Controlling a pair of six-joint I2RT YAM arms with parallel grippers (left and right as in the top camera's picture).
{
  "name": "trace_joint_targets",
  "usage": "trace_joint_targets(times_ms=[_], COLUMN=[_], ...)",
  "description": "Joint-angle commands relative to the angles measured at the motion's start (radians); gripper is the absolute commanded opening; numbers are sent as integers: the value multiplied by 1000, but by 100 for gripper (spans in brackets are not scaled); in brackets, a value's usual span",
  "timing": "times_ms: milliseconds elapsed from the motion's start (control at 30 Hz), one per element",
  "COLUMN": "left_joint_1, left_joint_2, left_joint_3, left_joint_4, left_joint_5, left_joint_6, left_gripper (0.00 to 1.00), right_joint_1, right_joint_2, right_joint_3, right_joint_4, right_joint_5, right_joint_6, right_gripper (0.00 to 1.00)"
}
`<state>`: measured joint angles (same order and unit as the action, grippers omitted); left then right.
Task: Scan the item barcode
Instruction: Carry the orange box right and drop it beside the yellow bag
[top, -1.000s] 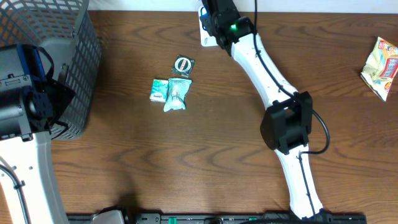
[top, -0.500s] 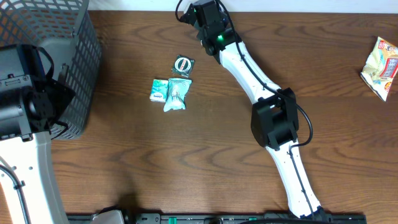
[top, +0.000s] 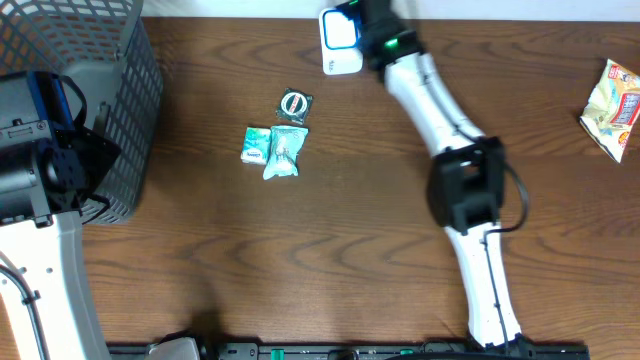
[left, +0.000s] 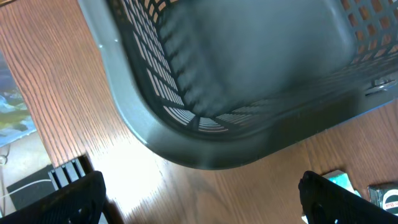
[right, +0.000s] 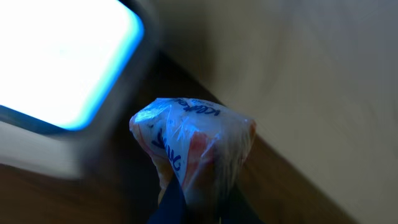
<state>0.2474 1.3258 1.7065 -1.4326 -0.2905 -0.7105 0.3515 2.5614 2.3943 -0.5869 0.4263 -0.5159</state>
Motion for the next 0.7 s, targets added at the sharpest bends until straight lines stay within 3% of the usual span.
trace_joint_targets(times_ms=[0, 100, 300, 400, 467, 533, 667], left_joint_1=[5, 5, 5, 5, 5, 5, 5], left_joint_2=[-7, -7, -7, -7, -7, -7, -7], left_joint_3=[-2, -2, -2, -2, -2, -2, -2], left_joint_4=[-2, -2, -2, -2, -2, -2, -2], left_joint_5=[-10, -10, -10, -10, -10, -10, -10], left_joint_6=[-9, -9, -9, -9, -9, -9, -9], left_gripper=[97, 98, 98, 98, 98, 98, 98], right_joint_1=[-168, -308, -501, -573, -611, -637, -652], right_joint_2=[-138, -147, -143, -143, -143, -143, -143], right_joint_3=[15, 15, 13, 12, 8, 4, -3], right_joint_4=[-147, -341, -530, -564, -572, -579, -585], right_joint_5=[33, 27, 27, 6, -56, -131, -245], right_joint_6=[415, 637, 661, 660, 657, 657, 658], right_gripper=[1, 2, 5, 30, 76, 99, 99])
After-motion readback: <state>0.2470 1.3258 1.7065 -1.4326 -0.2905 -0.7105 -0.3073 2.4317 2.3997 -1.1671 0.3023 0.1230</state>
